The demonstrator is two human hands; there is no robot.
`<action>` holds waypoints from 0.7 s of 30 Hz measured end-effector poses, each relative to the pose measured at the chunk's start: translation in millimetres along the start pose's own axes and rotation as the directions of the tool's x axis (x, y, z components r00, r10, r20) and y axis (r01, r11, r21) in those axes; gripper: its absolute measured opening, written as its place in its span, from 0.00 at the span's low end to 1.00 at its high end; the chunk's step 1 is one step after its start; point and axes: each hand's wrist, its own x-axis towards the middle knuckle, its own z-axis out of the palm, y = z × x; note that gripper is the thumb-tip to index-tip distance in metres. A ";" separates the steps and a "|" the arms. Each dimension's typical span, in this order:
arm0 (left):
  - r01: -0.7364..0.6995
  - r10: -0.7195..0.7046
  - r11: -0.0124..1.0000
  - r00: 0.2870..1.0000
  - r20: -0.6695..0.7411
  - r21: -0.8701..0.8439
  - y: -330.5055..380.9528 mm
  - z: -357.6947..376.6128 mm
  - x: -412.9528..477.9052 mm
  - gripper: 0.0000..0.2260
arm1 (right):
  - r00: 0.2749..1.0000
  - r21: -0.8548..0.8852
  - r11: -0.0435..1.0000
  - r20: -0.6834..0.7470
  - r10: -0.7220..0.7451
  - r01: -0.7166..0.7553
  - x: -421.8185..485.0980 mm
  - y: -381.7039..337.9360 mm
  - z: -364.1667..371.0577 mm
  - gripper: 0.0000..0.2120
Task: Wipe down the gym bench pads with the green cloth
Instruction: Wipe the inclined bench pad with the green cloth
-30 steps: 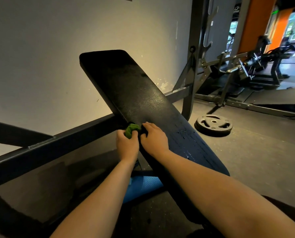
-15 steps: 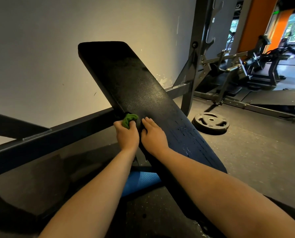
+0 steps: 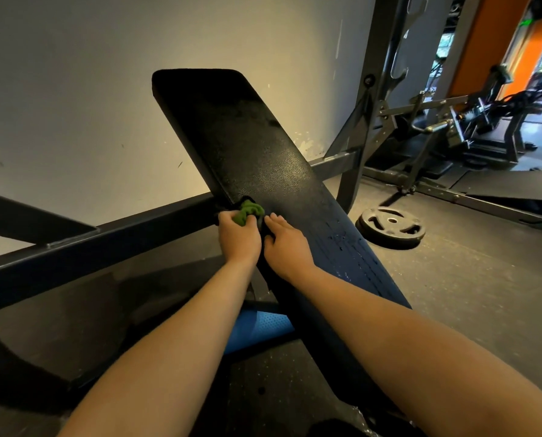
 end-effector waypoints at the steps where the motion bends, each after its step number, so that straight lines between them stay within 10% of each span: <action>1: 0.001 -0.001 1.000 1.000 0.015 0.022 -0.9 0.1 -4.1 0.05 | 1.000 -0.005 1.000 0.027 0.000 0.000 1.1 0.1 -2.6 0.25; 21: -0.003 -0.005 0.977 0.999 0.035 0.215 -7.2 1.0 -34.8 0.08 | 0.966 0.027 0.999 0.256 0.029 -0.038 11.6 6.8 -28.2 0.28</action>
